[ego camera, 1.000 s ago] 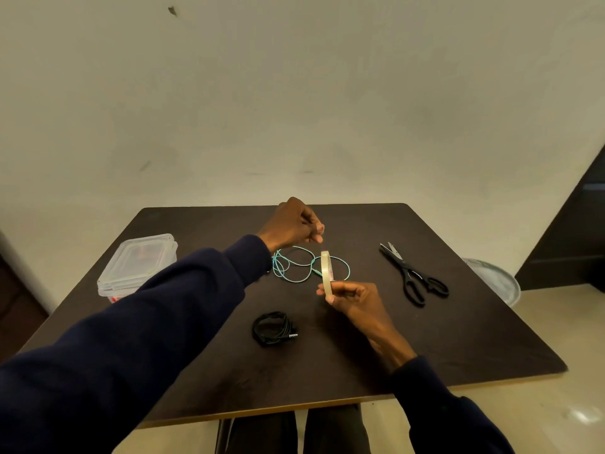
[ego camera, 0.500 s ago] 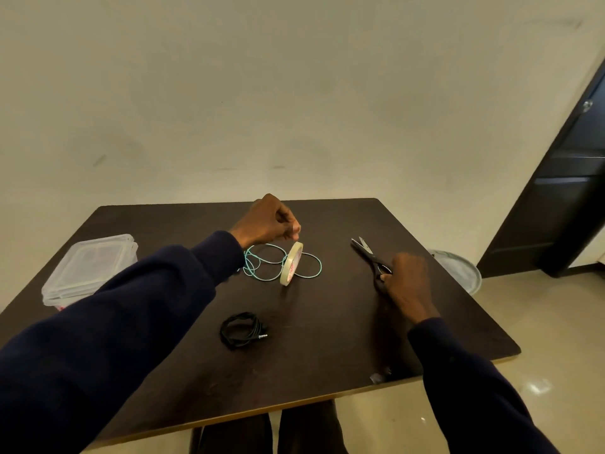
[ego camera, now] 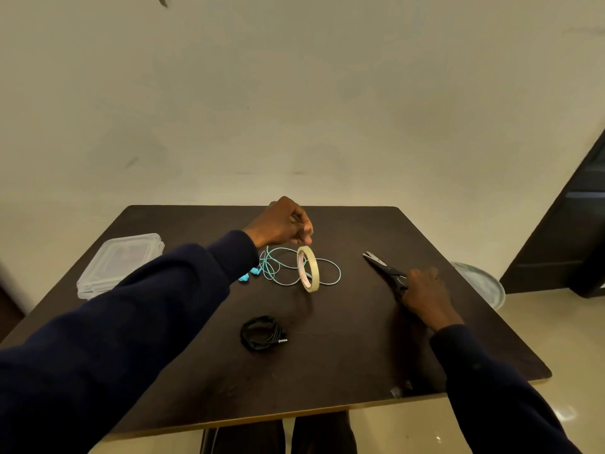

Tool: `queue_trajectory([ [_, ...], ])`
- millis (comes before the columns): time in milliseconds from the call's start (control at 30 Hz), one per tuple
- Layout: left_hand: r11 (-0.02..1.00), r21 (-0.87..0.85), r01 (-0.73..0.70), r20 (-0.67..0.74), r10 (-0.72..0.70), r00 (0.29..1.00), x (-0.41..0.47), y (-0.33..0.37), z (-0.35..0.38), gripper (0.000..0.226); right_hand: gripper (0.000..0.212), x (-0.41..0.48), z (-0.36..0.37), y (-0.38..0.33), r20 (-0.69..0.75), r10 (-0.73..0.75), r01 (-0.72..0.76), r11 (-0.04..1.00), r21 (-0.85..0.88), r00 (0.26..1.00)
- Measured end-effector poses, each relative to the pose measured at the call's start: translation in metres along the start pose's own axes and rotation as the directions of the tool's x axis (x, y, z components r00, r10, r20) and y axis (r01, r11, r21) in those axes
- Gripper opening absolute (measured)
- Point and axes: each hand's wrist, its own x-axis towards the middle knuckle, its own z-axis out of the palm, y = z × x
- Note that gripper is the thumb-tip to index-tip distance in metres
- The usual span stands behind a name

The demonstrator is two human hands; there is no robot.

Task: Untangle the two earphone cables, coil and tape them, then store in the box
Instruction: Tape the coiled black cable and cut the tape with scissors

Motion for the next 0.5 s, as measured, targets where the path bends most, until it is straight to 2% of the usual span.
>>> queue_trajectory([
  [100, 0.999, -0.039, 0.029, -0.008, -0.029, 1.0, -0.005, -0.001, -0.004, 0.014, 0.003, -0.002, 0.002, -0.004, 0.018, -0.027, 0.026, 0.999, 0.042, 0.999],
  [233, 0.995, -0.074, 0.071, -0.009, -0.072, 0.997, -0.011, -0.005, -0.004, 0.013, 0.014, -0.002, -0.001, -0.007, 0.022, -0.004, 0.0, 0.988, 0.153, 1.0],
  [333, 0.994, -0.076, 0.08, -0.016, -0.082, 0.997, -0.015, -0.007, -0.005, 0.012, 0.019, -0.003, -0.007, -0.006, 0.02, -0.042, 0.038, 0.983, 0.179, 0.999],
  [433, 0.992, -0.095, 0.079, -0.023, -0.081, 0.996, -0.018, -0.009, -0.007, 0.014, 0.041, -0.009, -0.01, -0.006, 0.003, -0.12, 0.117, 0.974, 0.196, 0.993],
  [500, 0.992, -0.101, 0.078, -0.023, -0.081, 0.996, -0.021, -0.01, -0.009, 0.016, 0.054, -0.015, -0.016, -0.011, -0.003, -0.154, 0.148, 0.949, 0.277, 0.988],
])
